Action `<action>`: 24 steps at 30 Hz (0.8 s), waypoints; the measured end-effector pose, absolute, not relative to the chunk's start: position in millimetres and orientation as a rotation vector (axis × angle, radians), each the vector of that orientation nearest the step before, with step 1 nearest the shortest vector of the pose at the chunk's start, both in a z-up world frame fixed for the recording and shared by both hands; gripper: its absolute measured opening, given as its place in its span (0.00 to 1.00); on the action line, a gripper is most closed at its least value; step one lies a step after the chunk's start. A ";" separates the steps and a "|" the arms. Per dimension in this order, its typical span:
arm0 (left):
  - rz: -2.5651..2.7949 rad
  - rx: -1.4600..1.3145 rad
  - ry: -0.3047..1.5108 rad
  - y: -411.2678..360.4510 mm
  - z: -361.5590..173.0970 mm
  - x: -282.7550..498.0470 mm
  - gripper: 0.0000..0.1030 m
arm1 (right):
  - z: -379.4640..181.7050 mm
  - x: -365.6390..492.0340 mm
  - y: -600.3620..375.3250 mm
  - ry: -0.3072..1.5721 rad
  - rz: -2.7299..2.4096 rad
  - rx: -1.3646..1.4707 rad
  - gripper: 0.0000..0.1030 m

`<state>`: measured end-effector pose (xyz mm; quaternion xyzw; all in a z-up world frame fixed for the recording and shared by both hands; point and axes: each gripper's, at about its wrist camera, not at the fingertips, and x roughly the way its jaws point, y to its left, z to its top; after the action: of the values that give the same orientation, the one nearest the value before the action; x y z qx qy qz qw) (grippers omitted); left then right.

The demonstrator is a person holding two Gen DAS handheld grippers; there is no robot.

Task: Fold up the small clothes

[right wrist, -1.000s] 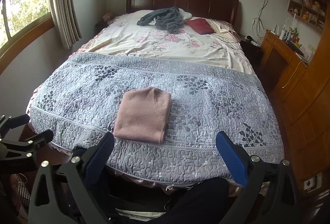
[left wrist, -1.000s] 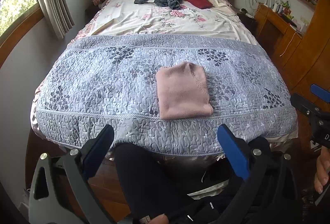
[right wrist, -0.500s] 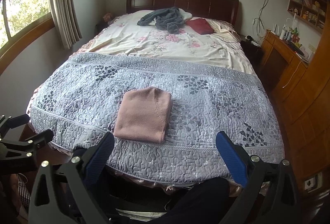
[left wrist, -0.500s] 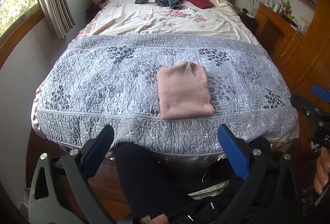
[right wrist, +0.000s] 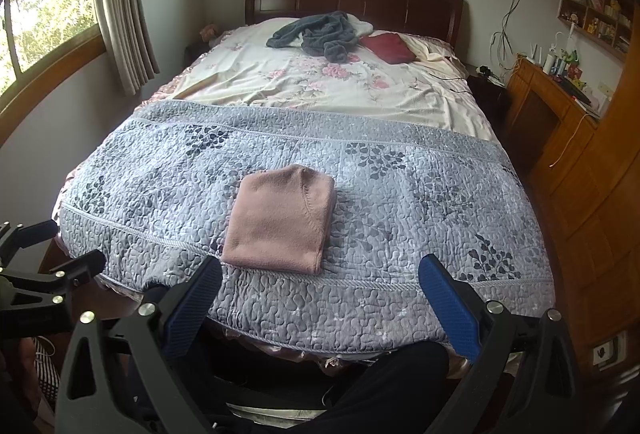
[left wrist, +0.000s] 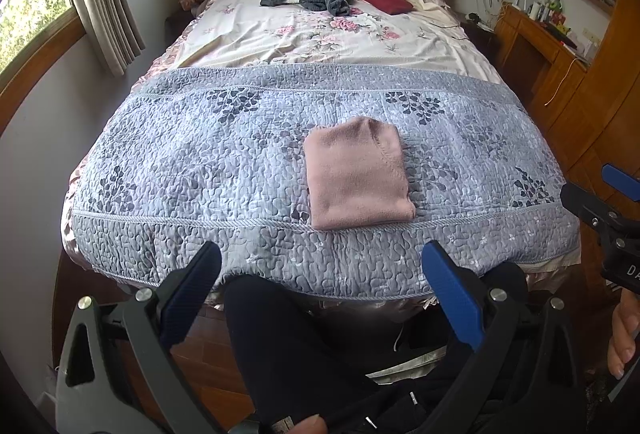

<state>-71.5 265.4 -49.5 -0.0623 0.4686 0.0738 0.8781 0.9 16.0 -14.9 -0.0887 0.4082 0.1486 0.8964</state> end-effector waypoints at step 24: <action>0.146 -0.128 0.986 266.4 -51.2 -66.2 0.97 | -19.4 6.3 19.1 0.853 0.315 -0.180 0.96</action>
<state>-66.2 266.4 -51.2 -0.0614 0.4725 0.0700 0.8764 6.3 19.1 -19.4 -0.0869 0.4114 0.1521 0.8945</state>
